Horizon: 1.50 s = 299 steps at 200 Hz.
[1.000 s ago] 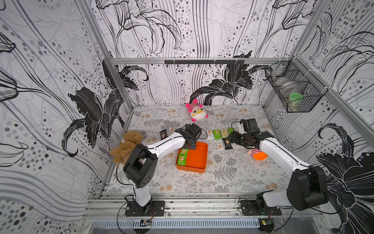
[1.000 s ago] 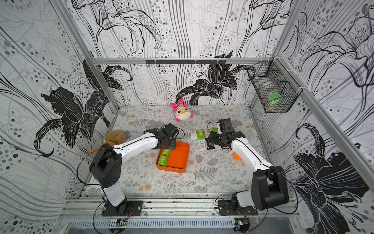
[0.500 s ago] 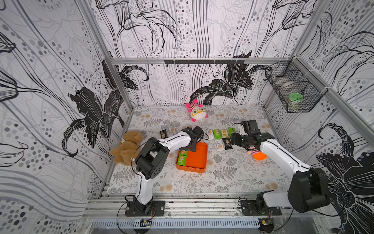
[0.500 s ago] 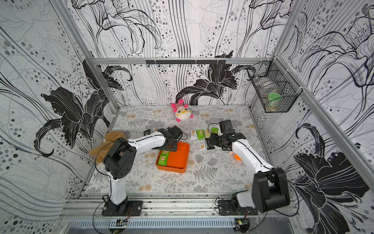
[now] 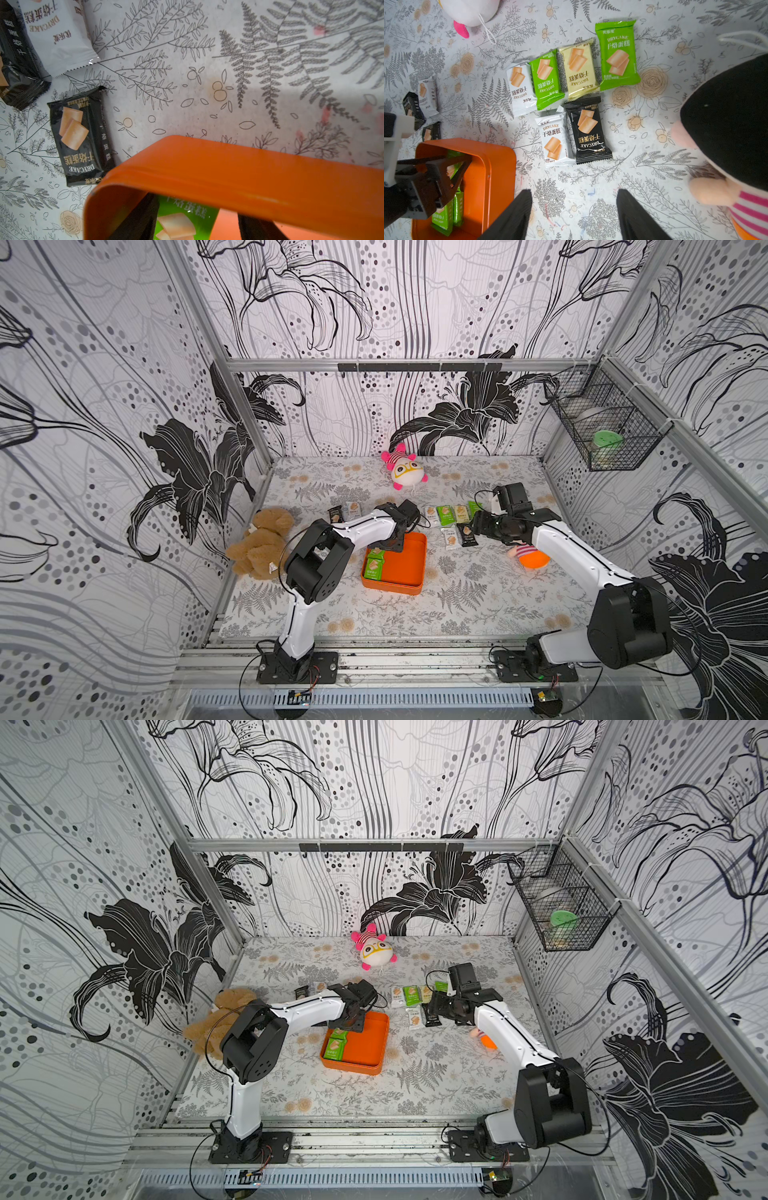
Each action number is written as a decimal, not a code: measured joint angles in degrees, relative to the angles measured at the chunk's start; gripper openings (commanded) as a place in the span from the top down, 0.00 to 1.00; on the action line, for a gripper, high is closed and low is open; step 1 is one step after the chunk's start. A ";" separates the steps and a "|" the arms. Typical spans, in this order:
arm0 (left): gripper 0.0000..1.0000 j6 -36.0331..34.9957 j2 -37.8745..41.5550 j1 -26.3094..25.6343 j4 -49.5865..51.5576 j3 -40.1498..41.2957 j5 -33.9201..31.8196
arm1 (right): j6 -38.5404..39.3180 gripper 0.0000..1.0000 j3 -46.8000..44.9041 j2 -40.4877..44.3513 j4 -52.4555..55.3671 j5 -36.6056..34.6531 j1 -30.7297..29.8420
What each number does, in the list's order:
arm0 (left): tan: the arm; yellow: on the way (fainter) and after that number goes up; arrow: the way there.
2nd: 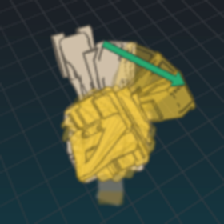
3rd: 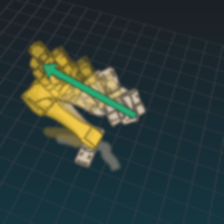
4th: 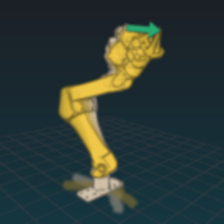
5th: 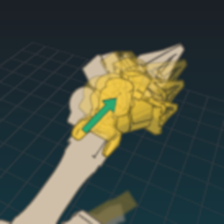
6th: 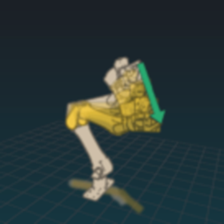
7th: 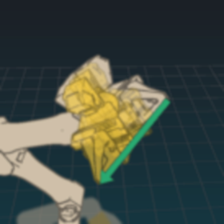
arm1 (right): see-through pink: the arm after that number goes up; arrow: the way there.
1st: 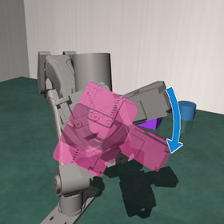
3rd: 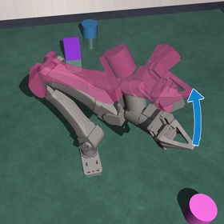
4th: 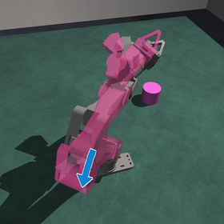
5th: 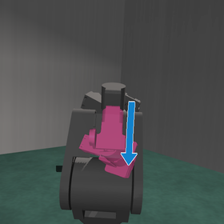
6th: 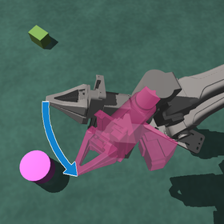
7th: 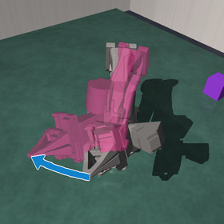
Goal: Take the cookies out of the storage box
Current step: Pick up the cookie from the storage box.
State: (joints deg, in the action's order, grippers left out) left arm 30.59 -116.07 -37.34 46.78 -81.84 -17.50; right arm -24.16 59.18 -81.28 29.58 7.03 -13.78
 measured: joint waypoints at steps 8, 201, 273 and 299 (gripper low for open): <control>0.36 -0.15 0.00 0.13 0.00 0.00 -0.20 | -0.02 0.30 0.07 -0.26 0.00 0.00 0.00; 0.36 -0.98 1.29 2.12 -5.99 3.23 8.87 | -0.46 0.30 0.39 -0.72 0.22 -0.66 0.00; 0.42 0.02 1.29 0.94 -5.60 3.23 9.09 | -0.48 0.30 0.39 -0.39 0.22 -0.66 0.00; 0.53 0.26 1.29 0.92 -5.51 3.23 9.05 | -0.48 0.30 0.39 -0.39 0.24 -0.66 0.00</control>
State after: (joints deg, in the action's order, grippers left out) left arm 30.85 -114.78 -36.42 41.28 -78.61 -8.45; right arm -24.64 59.57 -81.67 29.82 6.37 -13.78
